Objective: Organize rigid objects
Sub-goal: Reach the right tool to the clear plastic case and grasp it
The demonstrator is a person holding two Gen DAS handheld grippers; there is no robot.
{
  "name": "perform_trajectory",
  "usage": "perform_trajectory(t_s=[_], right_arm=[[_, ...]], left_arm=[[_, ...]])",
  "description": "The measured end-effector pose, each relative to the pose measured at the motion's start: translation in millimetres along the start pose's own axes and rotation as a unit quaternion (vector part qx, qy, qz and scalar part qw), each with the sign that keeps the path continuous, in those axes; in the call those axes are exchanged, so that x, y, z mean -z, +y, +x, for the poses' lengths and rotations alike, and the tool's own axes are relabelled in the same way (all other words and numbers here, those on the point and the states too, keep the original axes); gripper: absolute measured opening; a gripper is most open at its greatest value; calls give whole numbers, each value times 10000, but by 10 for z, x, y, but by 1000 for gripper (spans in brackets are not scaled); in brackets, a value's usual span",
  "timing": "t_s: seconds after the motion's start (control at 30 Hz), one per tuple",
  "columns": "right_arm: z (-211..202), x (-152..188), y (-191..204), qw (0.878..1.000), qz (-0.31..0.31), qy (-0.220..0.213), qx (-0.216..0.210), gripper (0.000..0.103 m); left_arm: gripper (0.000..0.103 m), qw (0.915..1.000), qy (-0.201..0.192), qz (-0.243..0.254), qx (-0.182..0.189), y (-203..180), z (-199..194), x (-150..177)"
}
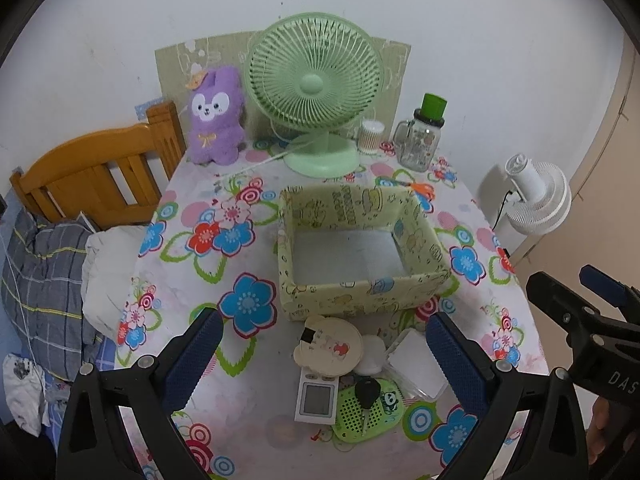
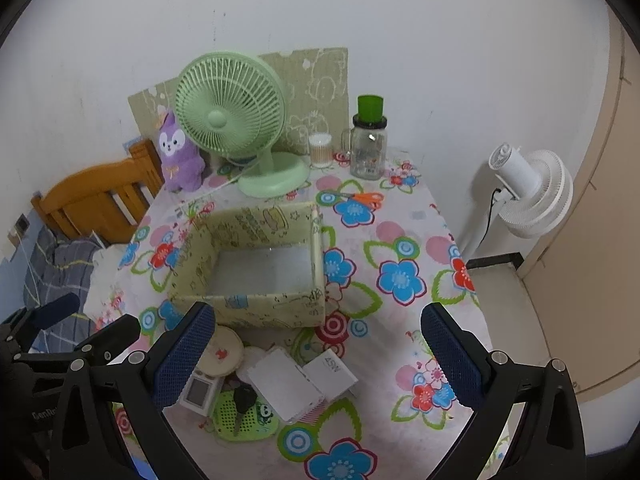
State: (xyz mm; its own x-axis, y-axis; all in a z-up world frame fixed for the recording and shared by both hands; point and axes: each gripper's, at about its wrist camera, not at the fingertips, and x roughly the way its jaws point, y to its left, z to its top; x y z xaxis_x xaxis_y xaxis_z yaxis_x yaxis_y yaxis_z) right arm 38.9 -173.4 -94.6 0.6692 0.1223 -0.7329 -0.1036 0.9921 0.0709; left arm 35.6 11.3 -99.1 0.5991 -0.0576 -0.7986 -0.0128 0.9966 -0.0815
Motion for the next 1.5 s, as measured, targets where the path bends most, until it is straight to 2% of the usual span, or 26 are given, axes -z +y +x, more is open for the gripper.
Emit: perform_trajectory(t_s=[0.3,0.7,1.07,1.5], right_arm=[[308,192,11,9995,71,307,-24,103],[636,412,-27,9989,-49,463,63,103],[881,680,-15,9980,-84,620,70,103],[1099,848,142,9957,-676,623,-112,103]], left_arm=[[102,9997,135,158,88,27,291,68],[102,9979,429,479,107,-10,691,230],[102,9943,707,743,292,10,1018,392],[102,9881,834,1243,360,48,1272,542]])
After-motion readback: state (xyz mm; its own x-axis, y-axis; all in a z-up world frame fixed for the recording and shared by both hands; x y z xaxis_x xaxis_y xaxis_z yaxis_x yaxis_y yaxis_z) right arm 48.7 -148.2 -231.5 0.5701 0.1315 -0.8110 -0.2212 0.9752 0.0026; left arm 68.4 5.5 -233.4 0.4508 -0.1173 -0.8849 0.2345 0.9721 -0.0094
